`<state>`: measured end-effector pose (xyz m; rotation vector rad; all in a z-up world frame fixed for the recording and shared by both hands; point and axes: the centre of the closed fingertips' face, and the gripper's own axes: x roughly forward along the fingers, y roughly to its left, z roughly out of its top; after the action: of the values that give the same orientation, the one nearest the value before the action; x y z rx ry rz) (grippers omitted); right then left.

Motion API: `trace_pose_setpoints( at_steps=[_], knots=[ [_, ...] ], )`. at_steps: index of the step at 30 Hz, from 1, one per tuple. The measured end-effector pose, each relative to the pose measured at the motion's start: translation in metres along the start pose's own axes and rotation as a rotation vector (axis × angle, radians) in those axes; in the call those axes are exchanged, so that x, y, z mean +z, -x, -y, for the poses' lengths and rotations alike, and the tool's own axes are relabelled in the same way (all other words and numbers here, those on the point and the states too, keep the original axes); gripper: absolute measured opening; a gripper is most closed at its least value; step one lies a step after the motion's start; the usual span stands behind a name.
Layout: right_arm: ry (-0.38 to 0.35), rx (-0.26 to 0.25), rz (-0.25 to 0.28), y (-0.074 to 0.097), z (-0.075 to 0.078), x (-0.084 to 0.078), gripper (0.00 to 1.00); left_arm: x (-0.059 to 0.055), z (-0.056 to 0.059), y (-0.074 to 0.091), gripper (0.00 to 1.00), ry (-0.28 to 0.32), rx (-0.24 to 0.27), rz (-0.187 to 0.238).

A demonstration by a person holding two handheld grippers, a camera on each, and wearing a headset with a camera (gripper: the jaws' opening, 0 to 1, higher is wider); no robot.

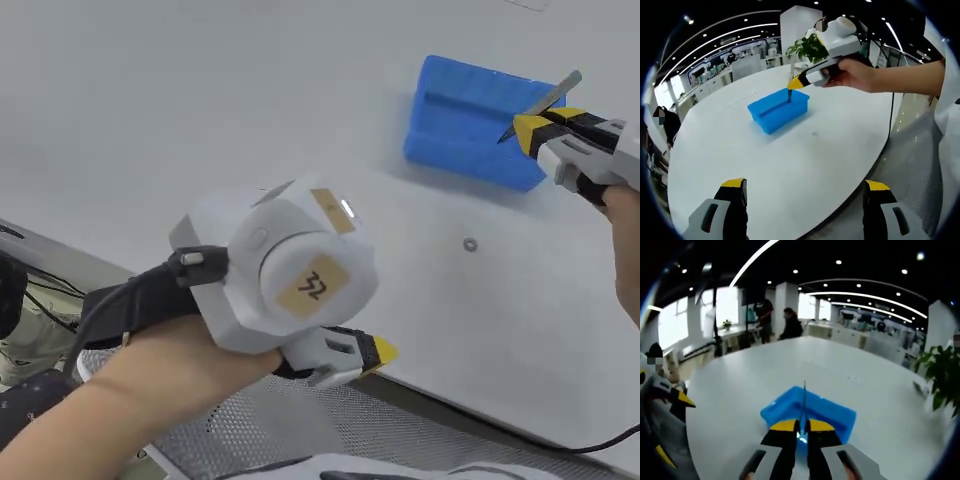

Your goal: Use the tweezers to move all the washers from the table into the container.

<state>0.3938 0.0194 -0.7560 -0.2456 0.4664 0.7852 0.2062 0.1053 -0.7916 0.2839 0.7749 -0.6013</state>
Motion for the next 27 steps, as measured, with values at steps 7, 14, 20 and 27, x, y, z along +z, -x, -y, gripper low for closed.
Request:
trace_pose_setpoints(
  at_steps=[7, 14, 20, 27],
  knots=[
    [-0.038, 0.001, -0.027, 0.028, -0.016, -0.021, 0.03, 0.003, 0.0, 0.0, 0.99, 0.003, 0.001, 0.012],
    [-0.085, 0.021, -0.085, 0.037, -0.032, -0.054, 0.03, 0.003, 0.003, 0.0, 0.99, 0.002, -0.002, 0.012],
    [-0.105, 0.041, -0.119, 0.034, -0.042, -0.07, 0.03, 0.002, 0.002, 0.0, 0.99, 0.002, 0.002, 0.01],
    [-0.091, 0.047, -0.14, 0.03, -0.049, -0.08, 0.03, 0.001, 0.001, -0.001, 0.99, 0.005, 0.004, 0.008]
  ],
)
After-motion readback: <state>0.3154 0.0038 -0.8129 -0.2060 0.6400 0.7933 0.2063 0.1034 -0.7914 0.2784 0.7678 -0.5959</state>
